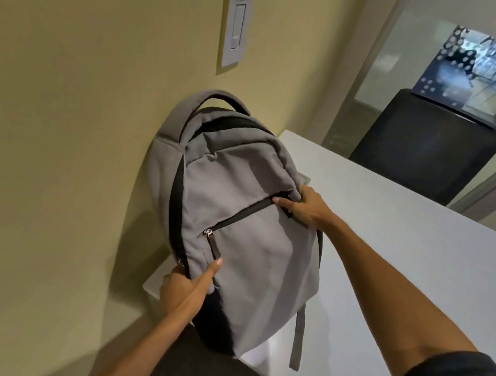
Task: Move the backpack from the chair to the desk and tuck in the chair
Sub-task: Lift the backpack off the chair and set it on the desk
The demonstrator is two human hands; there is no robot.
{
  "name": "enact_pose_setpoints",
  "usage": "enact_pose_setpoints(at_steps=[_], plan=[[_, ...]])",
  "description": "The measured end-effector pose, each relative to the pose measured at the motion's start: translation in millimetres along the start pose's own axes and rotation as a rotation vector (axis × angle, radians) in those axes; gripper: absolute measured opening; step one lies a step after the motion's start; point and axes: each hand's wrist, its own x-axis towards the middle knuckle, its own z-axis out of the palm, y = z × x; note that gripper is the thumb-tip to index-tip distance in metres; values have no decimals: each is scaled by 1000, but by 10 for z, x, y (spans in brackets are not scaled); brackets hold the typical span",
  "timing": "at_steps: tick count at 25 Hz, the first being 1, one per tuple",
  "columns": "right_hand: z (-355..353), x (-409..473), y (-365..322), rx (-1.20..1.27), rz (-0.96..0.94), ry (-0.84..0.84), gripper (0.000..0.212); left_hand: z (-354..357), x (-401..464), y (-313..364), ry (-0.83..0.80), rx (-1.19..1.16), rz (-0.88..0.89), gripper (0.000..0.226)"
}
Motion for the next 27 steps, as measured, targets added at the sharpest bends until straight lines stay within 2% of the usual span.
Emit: enact_pose_setpoints(at_steps=[2, 9, 12, 17, 20, 24, 27], plan=[[97, 53, -4, -31, -34, 133, 57, 86, 7, 81, 3, -95, 0, 49], [207, 442, -146, -85, -37, 275, 55, 359, 218, 117, 4, -251, -31, 44], [249, 498, -149, -113, -10, 240, 61, 358, 237, 79, 21, -240, -17, 47], [226, 392, -124, -159, 44, 223, 72, 276, 264, -13, -49, -137, 5, 60], [174, 138, -109, -127, -16, 234, 68, 198, 183, -7, -36, -162, 104, 61], [65, -376, -115, -124, -76, 300, 55, 18, -24, 109, 61, -218, 270, 86], [-40, -891, -115, -178, -145, 314, 41, -119, -307, 184, 175, -258, 425, 88]])
